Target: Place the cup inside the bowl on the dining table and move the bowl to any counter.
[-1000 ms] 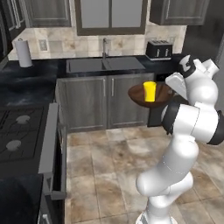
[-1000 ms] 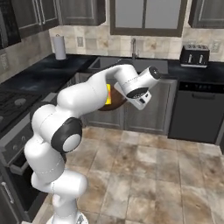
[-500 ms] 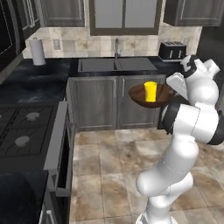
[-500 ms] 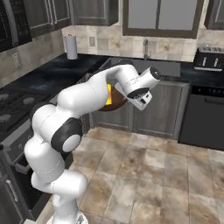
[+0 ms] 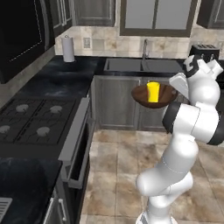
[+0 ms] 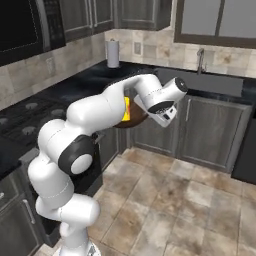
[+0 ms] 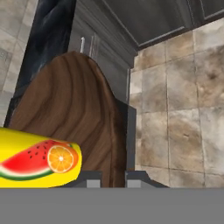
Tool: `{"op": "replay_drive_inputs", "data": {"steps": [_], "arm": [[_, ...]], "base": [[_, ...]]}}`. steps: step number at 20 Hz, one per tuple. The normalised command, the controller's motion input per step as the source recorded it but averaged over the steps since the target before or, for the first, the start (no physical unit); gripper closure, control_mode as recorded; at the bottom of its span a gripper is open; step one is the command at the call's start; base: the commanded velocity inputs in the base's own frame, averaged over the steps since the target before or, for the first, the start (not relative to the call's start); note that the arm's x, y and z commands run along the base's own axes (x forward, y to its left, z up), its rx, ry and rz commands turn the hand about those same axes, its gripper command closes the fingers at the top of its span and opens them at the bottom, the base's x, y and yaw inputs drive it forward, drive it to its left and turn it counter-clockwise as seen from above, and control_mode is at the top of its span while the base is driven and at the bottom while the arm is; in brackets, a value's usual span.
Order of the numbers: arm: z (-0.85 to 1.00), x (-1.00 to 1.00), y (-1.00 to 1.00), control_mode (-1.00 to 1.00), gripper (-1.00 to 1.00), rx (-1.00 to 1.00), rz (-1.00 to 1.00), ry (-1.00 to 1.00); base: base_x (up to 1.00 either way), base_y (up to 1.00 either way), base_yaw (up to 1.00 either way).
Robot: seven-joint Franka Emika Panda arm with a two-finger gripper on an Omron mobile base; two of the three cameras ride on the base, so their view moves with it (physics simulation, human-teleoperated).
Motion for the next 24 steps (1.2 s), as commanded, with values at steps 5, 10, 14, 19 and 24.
{"op": "replay_drive_inputs", "data": {"steps": [5, 10, 14, 19, 24], "arm": [[0.0, 0.0, 0.0, 1.0, 1.0, 0.0, 0.0, 0.0], [0.0, 0.0, 0.0, 1.0, 1.0, 0.0, 0.0, 0.0], [0.0, 0.0, 0.0, 1.0, 1.0, 0.0, 0.0, 0.0], [0.0, 0.0, 0.0, 1.0, 1.0, 0.0, 0.0, 0.0], [0.0, 0.0, 0.0, 1.0, 1.0, 0.0, 0.0, 0.0]], "base": [[0.22, -0.39, 0.36], [0.15, -0.51, 0.33], [0.11, -0.61, 0.27], [0.09, -0.64, 0.26], [0.09, -0.54, 0.3]]}}
